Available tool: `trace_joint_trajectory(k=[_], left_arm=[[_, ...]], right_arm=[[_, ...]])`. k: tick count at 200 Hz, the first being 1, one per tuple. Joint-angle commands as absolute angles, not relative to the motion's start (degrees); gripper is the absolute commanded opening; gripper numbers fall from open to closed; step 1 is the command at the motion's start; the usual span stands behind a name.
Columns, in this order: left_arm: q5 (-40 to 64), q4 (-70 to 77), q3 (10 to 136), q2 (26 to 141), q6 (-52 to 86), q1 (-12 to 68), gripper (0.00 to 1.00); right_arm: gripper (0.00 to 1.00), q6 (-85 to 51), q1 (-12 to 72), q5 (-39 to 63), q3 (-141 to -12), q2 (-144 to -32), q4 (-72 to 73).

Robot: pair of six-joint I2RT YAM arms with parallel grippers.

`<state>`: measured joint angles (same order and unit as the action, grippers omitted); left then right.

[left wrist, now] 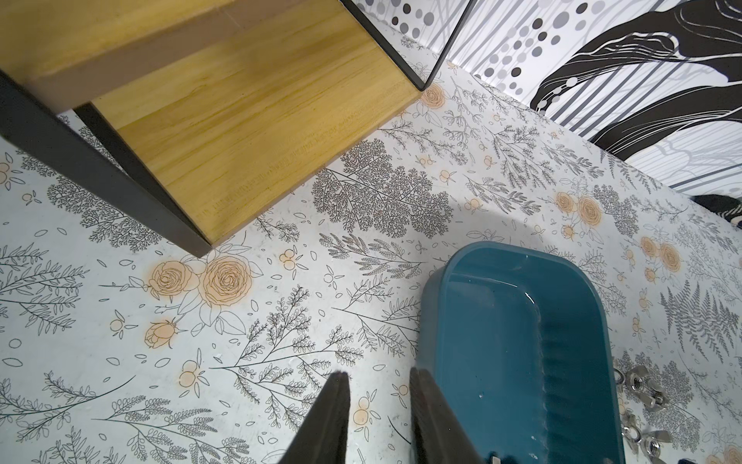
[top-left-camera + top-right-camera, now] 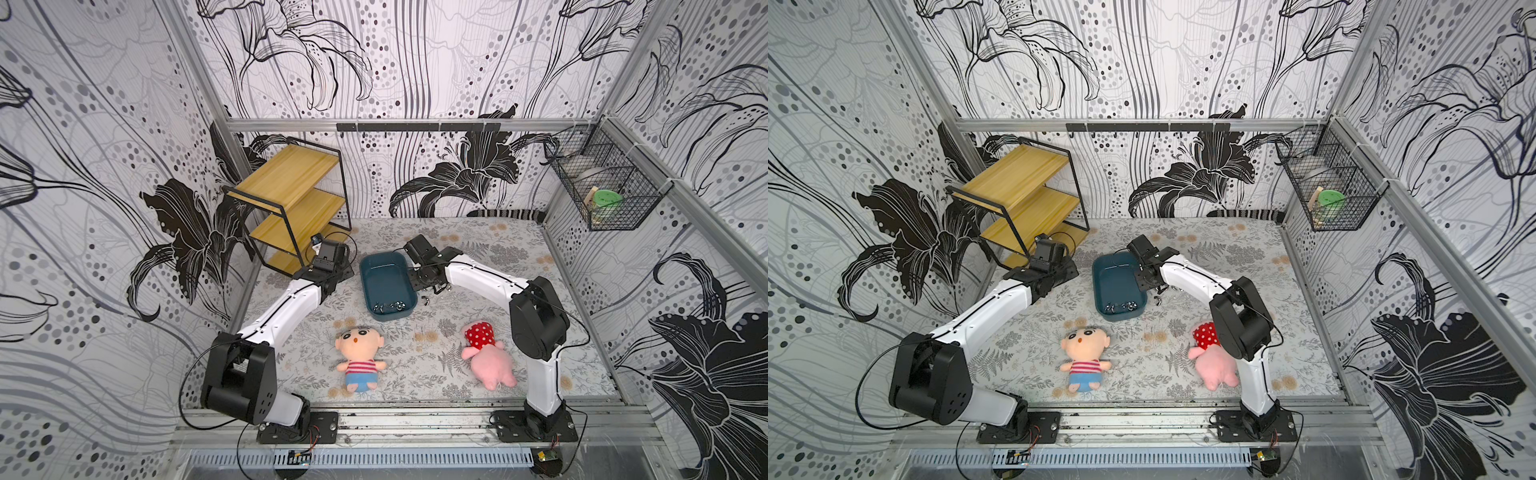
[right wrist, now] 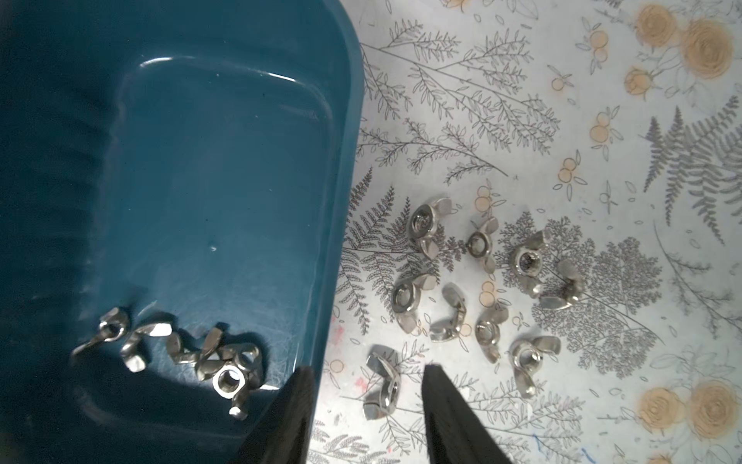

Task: Take out the wing nut from the storage box
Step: Adjust the storage box at the center of the board.

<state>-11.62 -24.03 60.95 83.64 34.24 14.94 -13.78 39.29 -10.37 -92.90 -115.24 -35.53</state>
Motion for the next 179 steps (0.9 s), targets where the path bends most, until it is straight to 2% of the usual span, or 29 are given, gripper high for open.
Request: trace_joint_trajectory(k=[1, 51, 101, 142, 179], left_arm=[[-12.5, -23.4, 61.8, 82.8, 33.9, 14.6, 0.33], [-12.9, -23.6, 61.4, 82.4, 34.0, 14.6, 0.33], [-12.9, -24.6, 62.1, 82.5, 31.4, 14.6, 0.33], [-15.6, -31.4, 68.1, 85.2, 23.3, 14.0, 0.33], [-12.0, -31.5, 68.5, 84.4, 18.6, 11.8, 0.33]], right_arm=[[0.49, -12.5, 39.8, -9.6, -92.9, -117.0, -35.2], [0.46, -12.7, 39.8, -7.7, -93.5, -119.3, -34.3], [0.2, -11.8, 39.6, -6.3, -96.8, -122.5, -34.2], [0.11, -7.8, 39.6, -4.9, -101.4, -125.5, -34.6], [0.06, -0.8, 39.6, -2.9, -105.5, -128.2, -34.8]])
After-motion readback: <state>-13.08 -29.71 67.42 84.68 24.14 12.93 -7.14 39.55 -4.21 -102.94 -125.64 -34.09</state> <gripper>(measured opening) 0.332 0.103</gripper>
